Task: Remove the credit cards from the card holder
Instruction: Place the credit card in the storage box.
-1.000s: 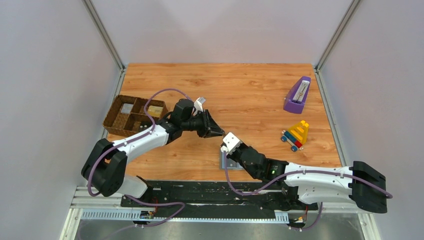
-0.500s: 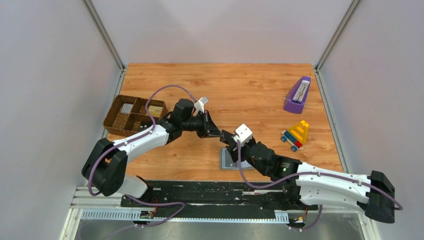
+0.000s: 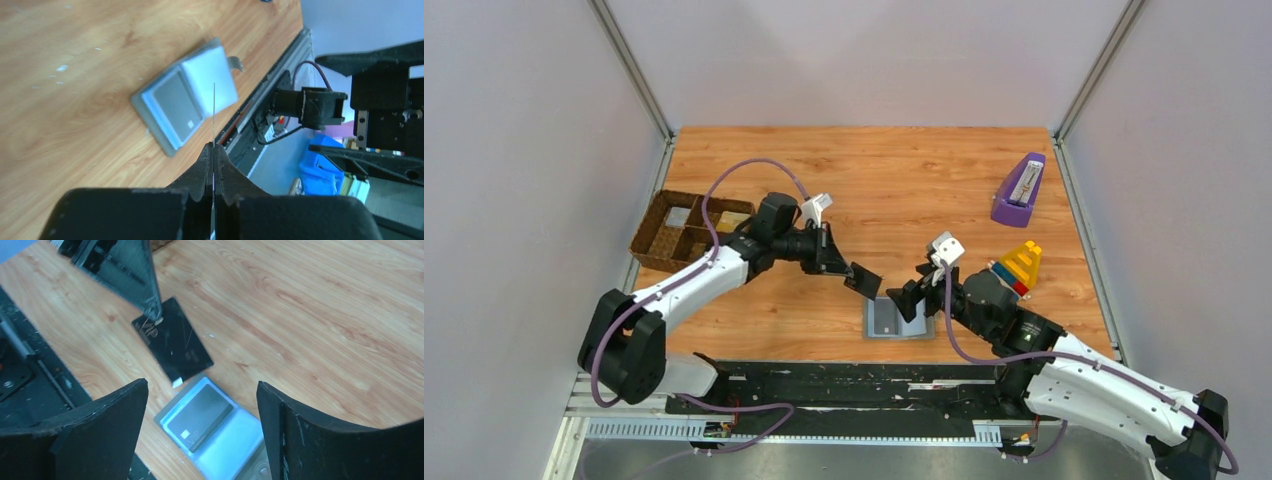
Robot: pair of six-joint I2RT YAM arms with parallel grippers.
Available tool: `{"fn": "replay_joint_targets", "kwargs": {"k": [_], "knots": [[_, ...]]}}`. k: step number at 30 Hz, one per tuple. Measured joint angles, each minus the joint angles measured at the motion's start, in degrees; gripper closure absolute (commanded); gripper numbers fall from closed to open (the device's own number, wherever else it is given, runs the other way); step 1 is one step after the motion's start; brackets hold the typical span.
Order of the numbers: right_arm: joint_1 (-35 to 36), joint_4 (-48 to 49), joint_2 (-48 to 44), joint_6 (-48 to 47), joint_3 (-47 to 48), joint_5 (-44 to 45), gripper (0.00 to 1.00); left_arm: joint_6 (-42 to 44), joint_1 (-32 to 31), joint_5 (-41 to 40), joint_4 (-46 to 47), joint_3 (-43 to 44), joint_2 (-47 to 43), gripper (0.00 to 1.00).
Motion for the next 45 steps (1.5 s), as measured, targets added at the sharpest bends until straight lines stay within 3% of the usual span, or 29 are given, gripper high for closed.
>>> {"fn": "replay_joint_targets", "kwargs": {"k": [3, 6, 12, 19, 25, 29, 34, 45], "knots": [[-0.07, -0.48, -0.39, 1.16, 0.0, -3.1, 0.14, 4.17, 4.5, 0.61, -4.42, 1.38, -1.14, 1.0], [-0.07, -0.85, 0.5, 2.67, 0.0, -5.86, 0.0, 8.98, 9.73, 1.22, -10.08, 4.5, -1.66, 1.0], [-0.07, -0.98, 3.06, 4.39, 0.0, -10.88, 0.0, 22.56, 23.02, 4.0, -21.51, 11.34, -2.32, 1.0], [-0.07, -0.37, 2.89, 6.12, -0.42, -14.4, 0.0, 36.57, 33.33, -3.08, -33.42, 18.91, -4.24, 1.0], [-0.07, -0.98, 1.64, 7.08, -0.83, -17.92, 0.0, 45.81, 41.62, -4.83, -40.85, 30.1, 3.52, 1.0], [-0.07, -2.4, 0.17, 7.08, -0.83, -19.8, 0.0, 48.43, 48.35, -5.53, -43.6, 30.34, 8.35, 1.0], [-0.07, -2.64, 0.28, 7.08, -0.83, -21.16, 0.0, 49.11, 52.09, -7.19, -45.4, 28.15, 8.76, 1.0], [-0.07, -3.1, 2.29, 6.84, -0.83, -22.27, 0.0, 49.29, 52.52, -8.72, -48.61, 30.69, 11.41, 1.0]]}}
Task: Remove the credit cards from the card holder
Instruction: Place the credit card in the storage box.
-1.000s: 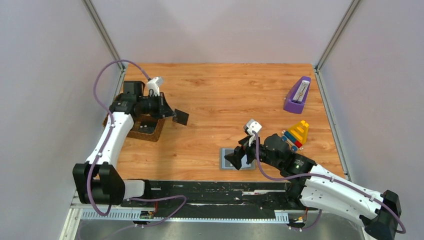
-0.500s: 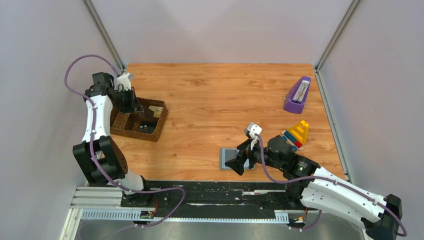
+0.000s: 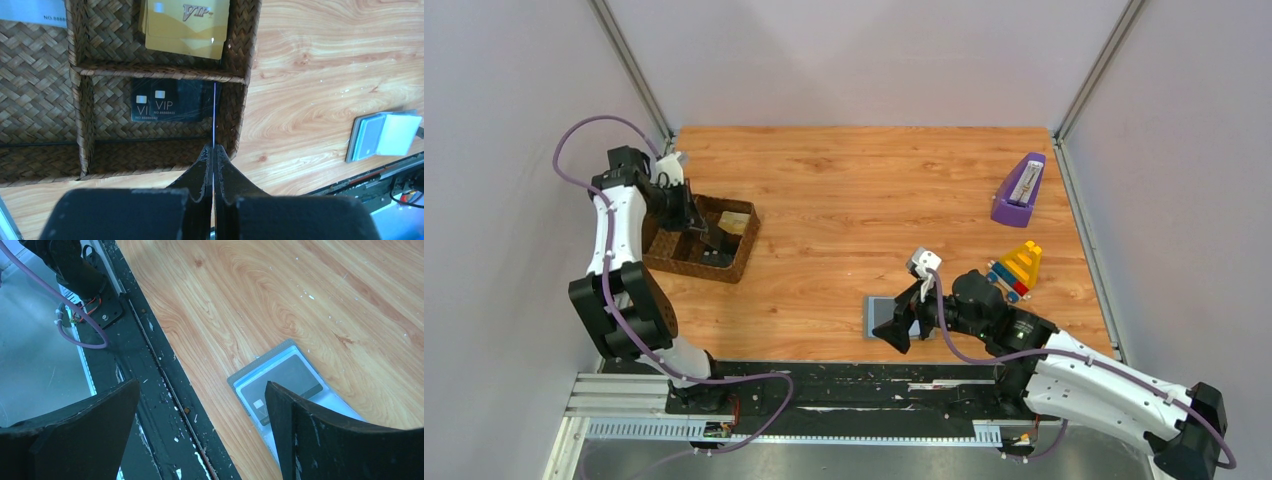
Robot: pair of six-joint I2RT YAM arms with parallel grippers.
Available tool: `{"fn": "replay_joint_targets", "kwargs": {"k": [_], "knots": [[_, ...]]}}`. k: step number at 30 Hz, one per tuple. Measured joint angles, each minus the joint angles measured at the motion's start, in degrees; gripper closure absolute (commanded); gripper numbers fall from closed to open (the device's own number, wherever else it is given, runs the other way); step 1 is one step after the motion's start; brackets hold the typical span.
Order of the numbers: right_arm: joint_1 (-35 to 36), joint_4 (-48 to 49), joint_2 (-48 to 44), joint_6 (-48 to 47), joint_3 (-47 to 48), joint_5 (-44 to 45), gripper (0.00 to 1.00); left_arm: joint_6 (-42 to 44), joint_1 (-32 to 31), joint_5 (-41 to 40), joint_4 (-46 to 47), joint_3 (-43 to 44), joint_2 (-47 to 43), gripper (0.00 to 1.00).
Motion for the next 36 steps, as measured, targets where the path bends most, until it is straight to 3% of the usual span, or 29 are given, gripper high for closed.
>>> {"fn": "replay_joint_targets", "kwargs": {"k": [21, 36], "knots": [[0.0, 0.0, -3.26, -0.37, 0.0, 0.26, 0.0, -0.83, 0.0, -1.51, 0.07, -2.86, 2.78, 1.0], [-0.02, 0.04, -5.33, -0.46, -0.04, 1.42, 0.0, -2.91, 0.0, 3.43, 5.9, -5.77, 3.91, 1.0]]}}
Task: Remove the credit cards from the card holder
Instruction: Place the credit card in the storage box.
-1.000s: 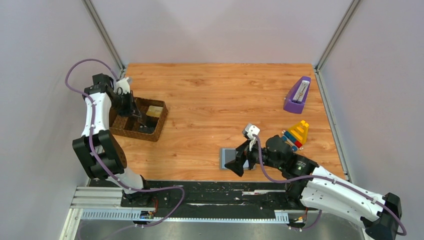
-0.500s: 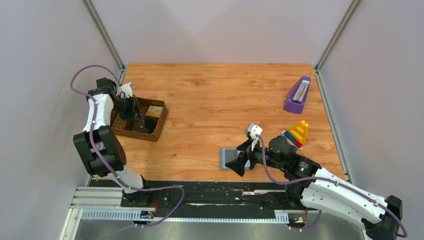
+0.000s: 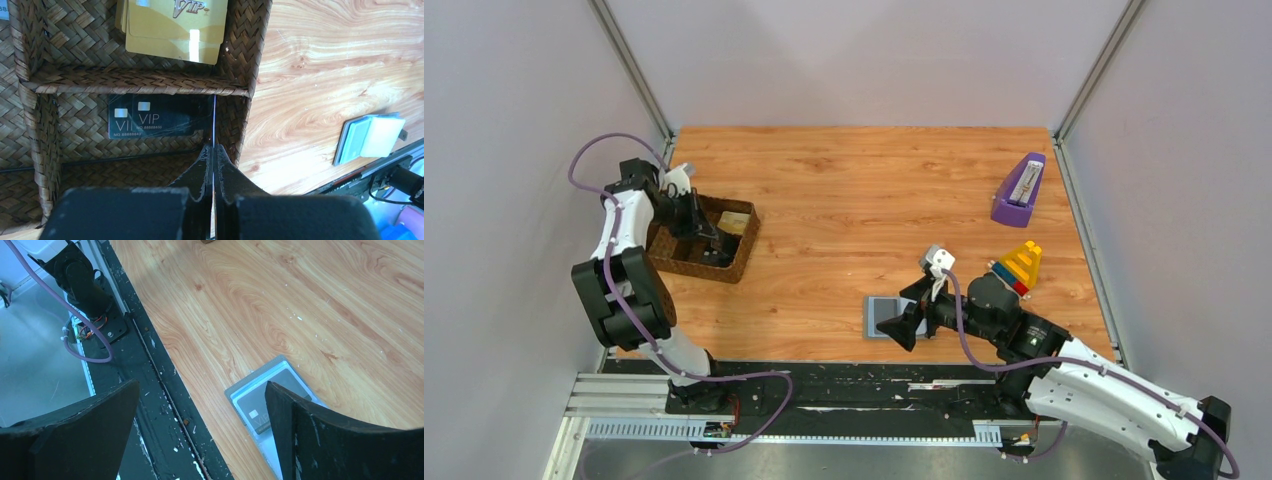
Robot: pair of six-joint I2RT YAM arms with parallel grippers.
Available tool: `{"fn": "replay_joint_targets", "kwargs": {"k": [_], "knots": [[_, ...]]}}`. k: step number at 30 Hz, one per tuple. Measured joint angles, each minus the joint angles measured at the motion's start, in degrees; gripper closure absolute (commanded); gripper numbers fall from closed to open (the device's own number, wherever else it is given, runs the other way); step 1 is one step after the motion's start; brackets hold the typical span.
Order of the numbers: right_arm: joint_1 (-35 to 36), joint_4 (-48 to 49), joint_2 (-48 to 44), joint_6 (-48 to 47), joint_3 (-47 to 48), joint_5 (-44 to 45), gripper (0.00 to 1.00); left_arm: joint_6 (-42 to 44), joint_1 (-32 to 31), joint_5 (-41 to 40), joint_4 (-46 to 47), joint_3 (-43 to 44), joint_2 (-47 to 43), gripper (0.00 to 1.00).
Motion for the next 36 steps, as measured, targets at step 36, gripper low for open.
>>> {"fn": "replay_joint_targets", "kwargs": {"k": [36], "knots": [[0.0, 0.02, -1.68, -0.37, -0.42, 1.03, 0.0, -0.63, 0.04, -2.64, 6.64, -5.33, 5.35, 0.76]]}}
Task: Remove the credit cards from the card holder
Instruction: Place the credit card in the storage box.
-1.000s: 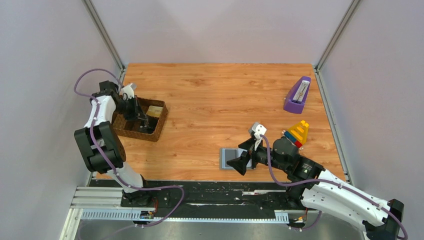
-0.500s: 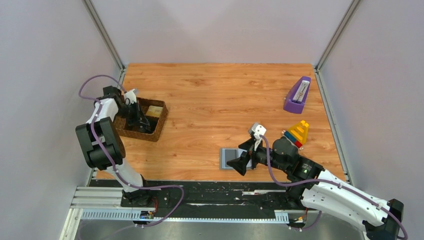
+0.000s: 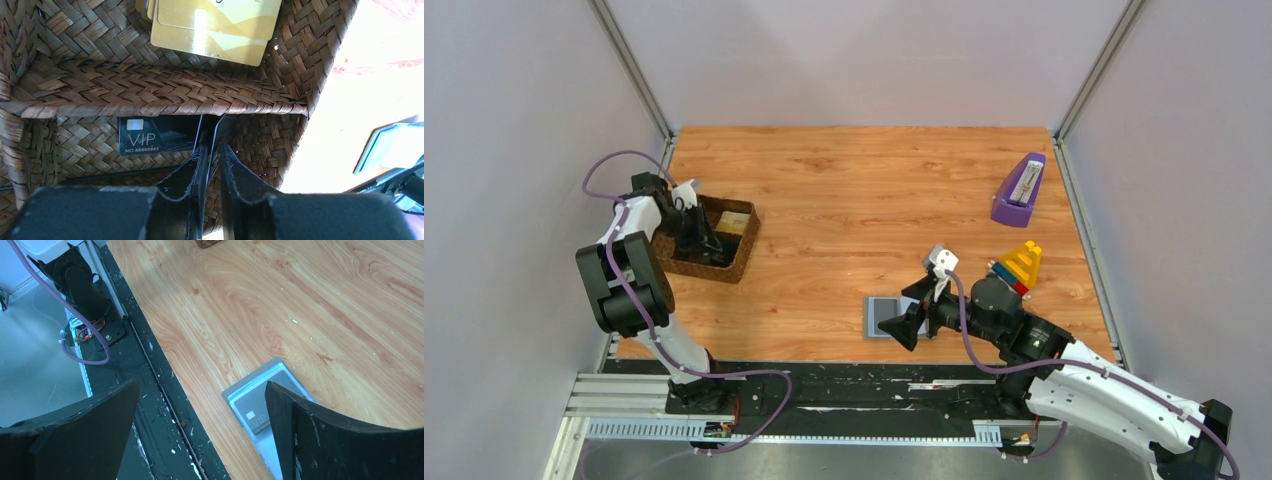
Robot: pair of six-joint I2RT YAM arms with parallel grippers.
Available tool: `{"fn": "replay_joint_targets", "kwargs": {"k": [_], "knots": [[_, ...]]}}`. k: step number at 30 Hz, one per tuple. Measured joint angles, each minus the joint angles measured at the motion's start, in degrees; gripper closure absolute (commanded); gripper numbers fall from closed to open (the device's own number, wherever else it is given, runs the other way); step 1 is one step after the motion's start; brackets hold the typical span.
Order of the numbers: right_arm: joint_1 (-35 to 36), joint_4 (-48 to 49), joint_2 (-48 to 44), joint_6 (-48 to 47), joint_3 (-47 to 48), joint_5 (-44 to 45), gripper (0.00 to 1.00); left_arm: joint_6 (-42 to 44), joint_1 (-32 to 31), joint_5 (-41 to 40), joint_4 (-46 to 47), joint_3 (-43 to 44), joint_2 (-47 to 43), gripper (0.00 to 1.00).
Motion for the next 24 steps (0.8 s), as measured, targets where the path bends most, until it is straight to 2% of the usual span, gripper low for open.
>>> {"fn": "replay_joint_targets", "kwargs": {"k": [14, 24], "knots": [[0.0, 0.0, 0.15, -0.17, -0.02, 0.72, 0.0, -1.27, 0.0, -2.89, -0.46, 3.1, 0.0, 0.74], [-0.09, 0.0, 0.26, -0.22, -0.02, 0.98, 0.0, -1.95, 0.0, -4.42, -0.68, 3.65, 0.0, 0.85]]}}
